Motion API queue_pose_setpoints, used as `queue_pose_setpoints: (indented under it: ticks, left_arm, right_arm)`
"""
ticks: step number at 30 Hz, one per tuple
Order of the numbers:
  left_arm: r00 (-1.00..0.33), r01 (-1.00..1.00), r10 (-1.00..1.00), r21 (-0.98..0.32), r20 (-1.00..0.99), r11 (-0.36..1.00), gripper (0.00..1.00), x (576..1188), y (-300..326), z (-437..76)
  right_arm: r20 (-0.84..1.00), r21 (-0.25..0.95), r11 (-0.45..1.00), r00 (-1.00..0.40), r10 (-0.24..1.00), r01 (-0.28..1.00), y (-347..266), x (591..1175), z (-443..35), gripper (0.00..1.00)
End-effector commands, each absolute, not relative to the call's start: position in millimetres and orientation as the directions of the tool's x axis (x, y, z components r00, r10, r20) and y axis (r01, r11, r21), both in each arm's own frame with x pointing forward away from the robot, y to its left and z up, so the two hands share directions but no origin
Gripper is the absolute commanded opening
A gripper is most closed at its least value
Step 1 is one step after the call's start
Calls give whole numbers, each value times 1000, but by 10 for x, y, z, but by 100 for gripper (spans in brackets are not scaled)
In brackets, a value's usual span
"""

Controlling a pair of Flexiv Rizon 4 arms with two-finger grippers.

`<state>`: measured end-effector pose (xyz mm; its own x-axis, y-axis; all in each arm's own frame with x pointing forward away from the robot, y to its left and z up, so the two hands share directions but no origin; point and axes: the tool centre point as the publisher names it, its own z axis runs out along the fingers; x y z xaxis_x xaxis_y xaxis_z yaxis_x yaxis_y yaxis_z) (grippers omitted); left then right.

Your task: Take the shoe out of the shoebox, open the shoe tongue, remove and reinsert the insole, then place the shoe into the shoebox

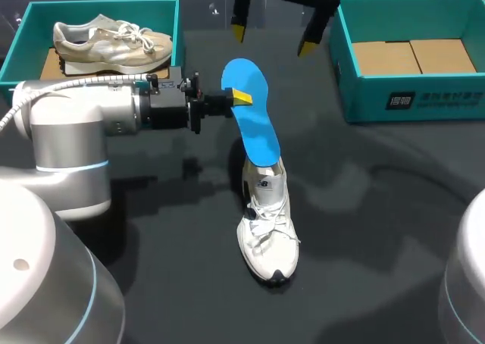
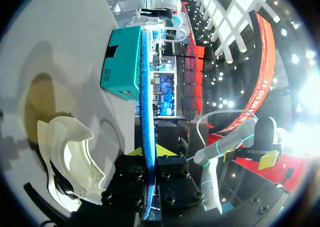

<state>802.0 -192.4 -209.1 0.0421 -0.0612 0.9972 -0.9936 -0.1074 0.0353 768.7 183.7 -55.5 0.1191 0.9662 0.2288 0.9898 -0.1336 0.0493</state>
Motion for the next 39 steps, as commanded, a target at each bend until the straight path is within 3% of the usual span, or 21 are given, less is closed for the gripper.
queue_pose_setpoints:
  ticks: [1,18,39]
  left_arm:
    - [41,-993,-60,35,997,-110,0,8015,-1933,-2098]
    - [41,-993,-60,35,997,-110,0,8015,-1933,-2098]
    - [41,-993,-60,35,997,-110,0,8015,-1933,-2098]
  right_arm:
    - [462,23,-139,113,880,990,1699,7744,-611,100]
    - [740,-98,-153,175,650,983,1440,7767,-851,100]
    - [915,-76,-97,108,389,992,1311,7765,-1205,100]
